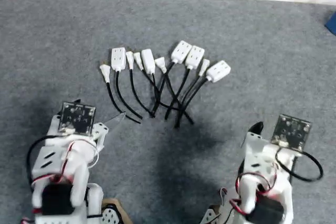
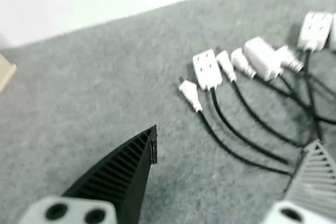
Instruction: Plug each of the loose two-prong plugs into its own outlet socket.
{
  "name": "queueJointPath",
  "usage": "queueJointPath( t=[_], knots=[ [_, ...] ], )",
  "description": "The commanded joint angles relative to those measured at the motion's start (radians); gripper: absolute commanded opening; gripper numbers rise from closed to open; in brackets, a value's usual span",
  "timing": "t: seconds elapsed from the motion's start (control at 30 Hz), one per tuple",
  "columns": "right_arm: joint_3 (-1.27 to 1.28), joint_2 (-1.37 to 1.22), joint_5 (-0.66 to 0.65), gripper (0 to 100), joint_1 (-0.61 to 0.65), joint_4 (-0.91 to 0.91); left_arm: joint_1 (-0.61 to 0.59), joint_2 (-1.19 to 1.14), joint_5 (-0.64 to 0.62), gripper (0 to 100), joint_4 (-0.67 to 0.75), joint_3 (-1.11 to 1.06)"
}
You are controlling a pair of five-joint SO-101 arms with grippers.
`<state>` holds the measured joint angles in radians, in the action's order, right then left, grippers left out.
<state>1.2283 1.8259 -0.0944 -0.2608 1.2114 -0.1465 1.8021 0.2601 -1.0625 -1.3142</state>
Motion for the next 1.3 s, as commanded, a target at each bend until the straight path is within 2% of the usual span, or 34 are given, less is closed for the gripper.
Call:
queueJointPath(
  t=[0.0,0.2,0.33,0.63,0.9,1.07,1.17,1.27],
  knots=[
    [-0.117,-0.012,-0.017,31.5,-0.008,0.025,0.030,-0.001,-0.012,40,-0.101,0.246],
    [-0.259,-0.030,-0.157,31.5,-0.015,0.027,0.028,-0.038,-0.012,40,-0.190,0.547],
    [-0.433,-0.137,-0.173,31.5,-0.033,0.065,0.031,-0.179,-0.012,40,-0.249,0.756],
    [-0.986,-0.673,0.034,31.5,-0.018,0.199,0.033,-0.613,-0.051,40,-0.258,1.073],
    [-1.382,-1.236,0.166,31.5,0.205,0.202,0.033,-1.052,-0.049,40,-0.261,1.386],
    [-1.569,-1.546,0.233,31.5,0.308,0.243,0.033,-1.340,-0.049,40,-0.347,1.615],
    [-1.675,-1.698,0.264,31.5,0.386,0.349,0.064,-1.488,-0.049,40,-0.425,1.755],
    [-1.762,-1.796,0.261,31.5,0.496,0.521,0.111,-1.587,-0.049,40,-0.578,1.879]
  ],
)
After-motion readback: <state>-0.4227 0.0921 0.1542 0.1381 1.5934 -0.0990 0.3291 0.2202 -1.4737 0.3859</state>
